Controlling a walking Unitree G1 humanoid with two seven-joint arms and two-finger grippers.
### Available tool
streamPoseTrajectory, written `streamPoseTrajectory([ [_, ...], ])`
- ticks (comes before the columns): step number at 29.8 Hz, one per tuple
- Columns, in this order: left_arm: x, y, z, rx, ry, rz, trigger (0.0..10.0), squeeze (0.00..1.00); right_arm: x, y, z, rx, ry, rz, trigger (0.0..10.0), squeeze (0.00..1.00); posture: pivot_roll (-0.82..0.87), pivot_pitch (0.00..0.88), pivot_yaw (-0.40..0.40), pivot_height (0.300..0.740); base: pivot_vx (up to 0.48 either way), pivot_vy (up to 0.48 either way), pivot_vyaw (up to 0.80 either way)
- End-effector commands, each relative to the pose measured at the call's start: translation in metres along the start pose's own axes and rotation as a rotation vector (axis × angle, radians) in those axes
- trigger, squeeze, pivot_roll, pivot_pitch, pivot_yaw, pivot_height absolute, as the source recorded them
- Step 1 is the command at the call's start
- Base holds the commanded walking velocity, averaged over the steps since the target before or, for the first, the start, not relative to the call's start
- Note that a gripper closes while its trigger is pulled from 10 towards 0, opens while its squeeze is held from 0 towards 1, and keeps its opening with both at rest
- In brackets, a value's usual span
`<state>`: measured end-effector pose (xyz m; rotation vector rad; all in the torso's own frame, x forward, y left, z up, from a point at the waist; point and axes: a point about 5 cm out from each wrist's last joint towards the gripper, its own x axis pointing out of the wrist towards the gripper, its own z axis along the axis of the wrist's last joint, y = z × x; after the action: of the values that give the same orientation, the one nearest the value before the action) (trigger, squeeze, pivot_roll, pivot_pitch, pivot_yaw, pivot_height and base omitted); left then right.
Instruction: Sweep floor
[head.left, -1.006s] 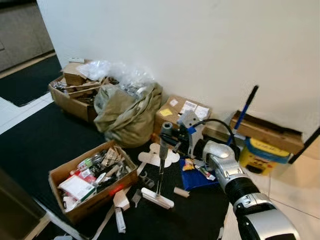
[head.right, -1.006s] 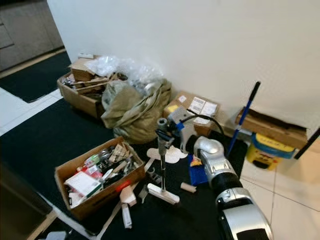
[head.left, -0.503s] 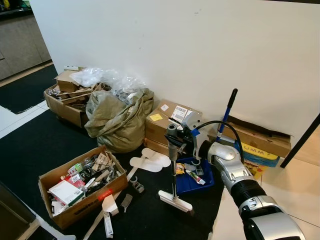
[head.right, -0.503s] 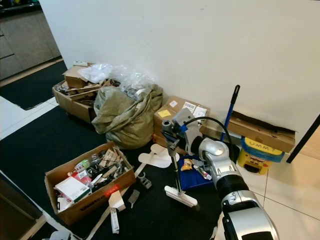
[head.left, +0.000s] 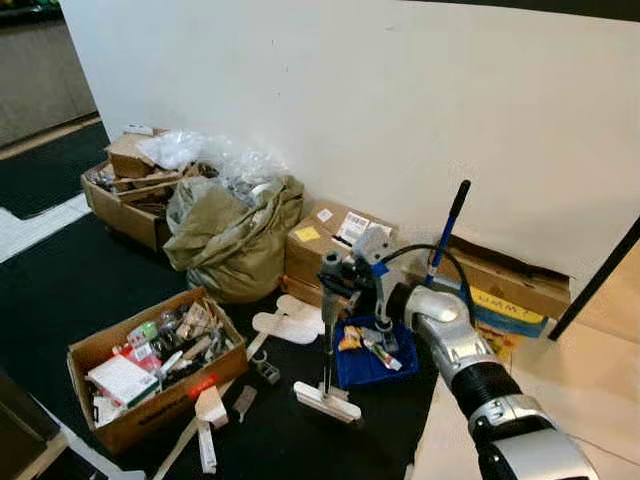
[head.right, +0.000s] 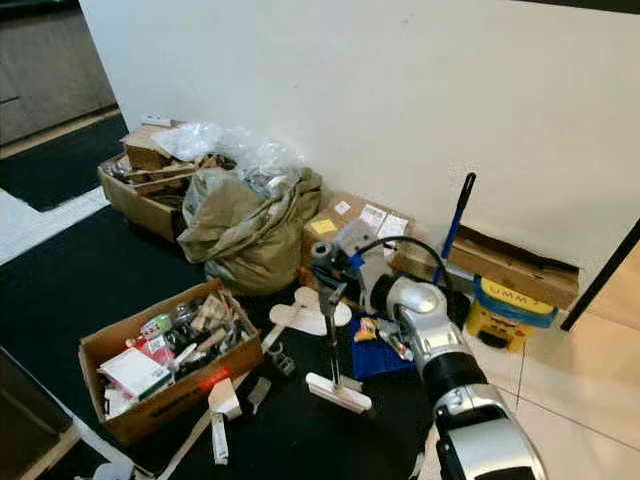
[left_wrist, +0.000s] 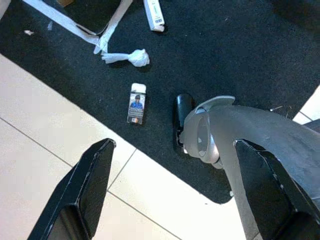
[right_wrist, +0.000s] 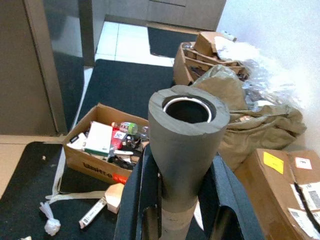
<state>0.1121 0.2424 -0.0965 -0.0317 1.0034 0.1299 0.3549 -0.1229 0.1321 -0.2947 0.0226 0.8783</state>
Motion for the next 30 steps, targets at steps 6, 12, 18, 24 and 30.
streamPoseTrajectory([
  [6, 0.0, 0.002, 0.0, -0.004, -0.006, 0.005, 10.0, 0.0, 0.006, 0.005, 0.018, -0.038, -0.059, 0.067, 10.0, 0.0, -0.08, 0.0, -0.022, 0.74, 0.0, 0.0, 0.0],
  [12, 0.0, 0.002, 0.001, -0.008, -0.01, -0.007, 10.0, 0.0, 0.008, 0.008, 0.021, -0.048, -0.063, 0.101, 10.0, 0.0, -0.08, 0.0, -0.023, 0.74, 0.0, 0.0, 0.0],
  [18, 0.0, 0.001, 0.002, -0.008, -0.017, -0.028, 10.0, 0.0, 0.007, 0.012, 0.02, -0.035, -0.064, 0.129, 10.0, 0.0, -0.08, 0.004, -0.017, 0.74, 0.296, 0.0, 0.0],
  [24, 0.0, 0.001, 0.003, -0.004, -0.014, -0.031, 10.0, 0.0, 0.006, 0.012, 0.02, -0.02, -0.069, 0.142, 10.0, 0.0, -0.08, 0.005, -0.014, 0.74, 0.341, 0.0, 0.0],
  [30, 0.0, 0.001, 0.003, -0.003, -0.014, -0.031, 10.0, 0.0, 0.005, 0.014, 0.02, -0.019, -0.059, 0.169, 10.0, 0.0, -0.08, 0.005, -0.014, 0.74, 0.359, 0.0, 0.0],
])
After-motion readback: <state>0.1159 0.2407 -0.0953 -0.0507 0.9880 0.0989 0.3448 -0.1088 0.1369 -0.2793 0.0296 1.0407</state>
